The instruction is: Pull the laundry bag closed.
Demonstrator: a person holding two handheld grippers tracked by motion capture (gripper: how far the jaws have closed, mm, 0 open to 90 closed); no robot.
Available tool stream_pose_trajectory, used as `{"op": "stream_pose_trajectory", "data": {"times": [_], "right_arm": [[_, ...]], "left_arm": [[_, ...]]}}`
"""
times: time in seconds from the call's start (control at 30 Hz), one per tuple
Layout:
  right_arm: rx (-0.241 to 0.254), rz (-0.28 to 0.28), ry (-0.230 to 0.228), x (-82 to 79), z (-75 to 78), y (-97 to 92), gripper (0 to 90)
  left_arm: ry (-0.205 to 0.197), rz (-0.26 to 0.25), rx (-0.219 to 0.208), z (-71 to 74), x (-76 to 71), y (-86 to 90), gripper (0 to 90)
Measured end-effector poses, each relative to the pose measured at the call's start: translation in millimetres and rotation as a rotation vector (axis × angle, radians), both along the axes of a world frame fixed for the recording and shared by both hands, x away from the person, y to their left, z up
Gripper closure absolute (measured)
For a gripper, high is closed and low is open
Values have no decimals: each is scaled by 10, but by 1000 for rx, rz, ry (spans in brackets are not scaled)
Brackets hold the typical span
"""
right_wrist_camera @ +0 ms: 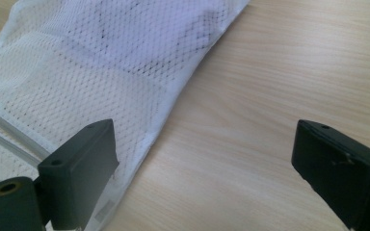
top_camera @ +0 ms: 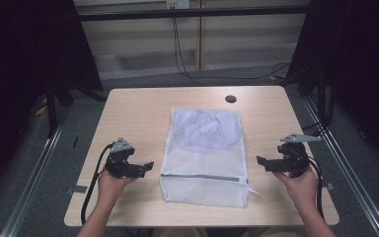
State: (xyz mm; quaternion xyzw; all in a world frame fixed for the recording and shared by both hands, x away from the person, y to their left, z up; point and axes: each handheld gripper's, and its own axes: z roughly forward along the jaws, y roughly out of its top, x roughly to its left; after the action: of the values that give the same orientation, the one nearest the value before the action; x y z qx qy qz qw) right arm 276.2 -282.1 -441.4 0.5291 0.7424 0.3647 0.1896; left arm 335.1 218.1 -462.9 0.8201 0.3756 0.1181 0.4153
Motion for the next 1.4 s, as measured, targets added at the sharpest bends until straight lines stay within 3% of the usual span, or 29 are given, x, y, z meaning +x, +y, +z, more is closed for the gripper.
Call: {"op": "stream_pose_trajectory", "data": {"times": [0.1, 0.4, 0.57, 0.9, 1.4], "right_arm": [[11, 10, 3, 4, 7, 77, 88], [18, 56, 6, 32, 61, 413, 99], [38, 82, 26, 73, 56, 641, 112], [23, 135, 55, 166, 26, 1065, 116], [45, 187, 77, 239, -33, 1459, 120]], "left_arm": [[17, -1, -24, -9, 24, -16, 54], [51, -16, -26, -22, 51, -12, 63], [44, -20, -33, -7, 45, -14, 63], [60, -38, -31, -7, 46, -11, 65], [70, -50, -26, 3, 45, -9, 73]]}}
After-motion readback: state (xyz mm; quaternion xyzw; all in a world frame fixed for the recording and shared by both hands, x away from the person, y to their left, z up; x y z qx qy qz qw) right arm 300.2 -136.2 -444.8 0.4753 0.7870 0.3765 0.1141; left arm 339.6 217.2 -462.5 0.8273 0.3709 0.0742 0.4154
